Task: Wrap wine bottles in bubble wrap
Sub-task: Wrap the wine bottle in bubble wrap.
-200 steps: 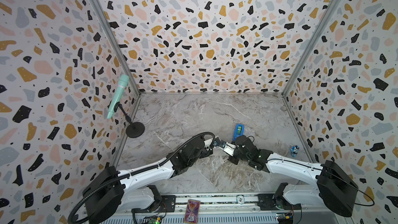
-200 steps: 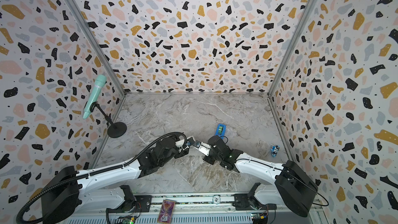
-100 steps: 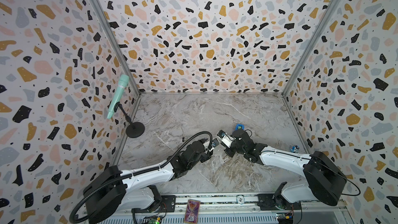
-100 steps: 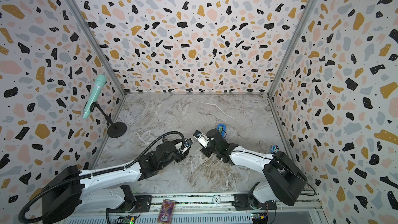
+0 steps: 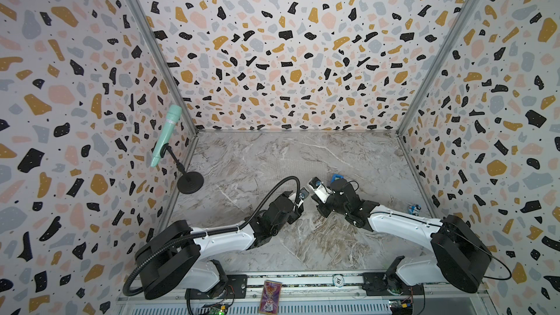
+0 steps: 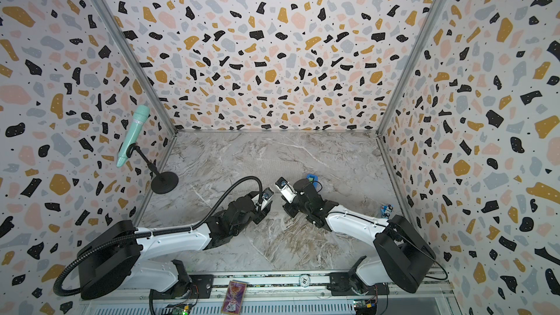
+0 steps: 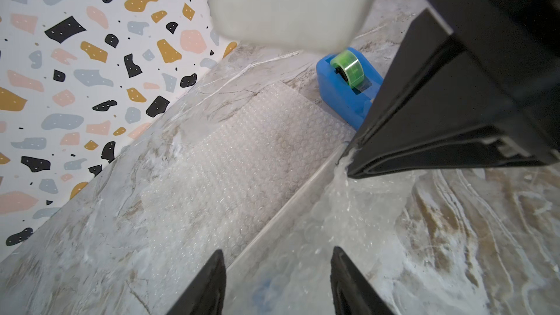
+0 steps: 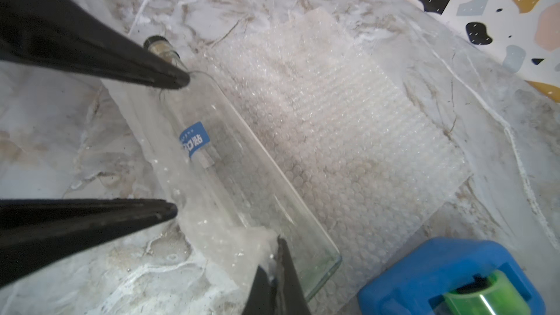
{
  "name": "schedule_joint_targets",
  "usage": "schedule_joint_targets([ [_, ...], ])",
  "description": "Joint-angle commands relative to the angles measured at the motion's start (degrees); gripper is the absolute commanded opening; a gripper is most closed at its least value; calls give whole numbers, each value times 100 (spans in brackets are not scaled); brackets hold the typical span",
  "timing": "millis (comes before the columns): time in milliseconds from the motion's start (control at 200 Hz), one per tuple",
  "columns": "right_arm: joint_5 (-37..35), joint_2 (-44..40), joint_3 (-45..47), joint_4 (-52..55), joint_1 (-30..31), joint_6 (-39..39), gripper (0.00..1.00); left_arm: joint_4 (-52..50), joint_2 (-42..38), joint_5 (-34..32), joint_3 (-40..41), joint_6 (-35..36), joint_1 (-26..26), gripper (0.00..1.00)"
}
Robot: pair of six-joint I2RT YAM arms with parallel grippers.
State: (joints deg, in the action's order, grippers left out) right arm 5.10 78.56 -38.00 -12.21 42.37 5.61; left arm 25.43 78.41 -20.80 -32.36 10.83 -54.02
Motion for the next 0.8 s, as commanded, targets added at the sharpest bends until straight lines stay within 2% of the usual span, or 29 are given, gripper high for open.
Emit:
schedule_joint_targets([
  [0,33,36,-210,35,-125,-281,0,210,149,-36,-321,-139,101,52],
  [175,-79,302,-381,155,-237,-527,0,351,475,-15,-484,-199,305,52],
  [325,-117,434,-466,190,-255,-608,0,504,819,269,-599,-316,624,51],
  [446,-169,436,-498,219,-264,-678,5,695,1100,476,-640,-413,804,51],
  [546,-262,351,-474,246,-264,-753,22,812,1387,625,-740,-462,949,51],
  [641,-384,100,-463,330,-284,-841,45,781,1663,812,-930,-472,1057,51],
  [716,-514,-200,-441,391,-344,-922,54,701,1809,961,-1045,-468,1130,51],
  [796,-531,-513,-412,433,-581,-1110,59,495,1934,1163,-1210,-415,1179,51],
])
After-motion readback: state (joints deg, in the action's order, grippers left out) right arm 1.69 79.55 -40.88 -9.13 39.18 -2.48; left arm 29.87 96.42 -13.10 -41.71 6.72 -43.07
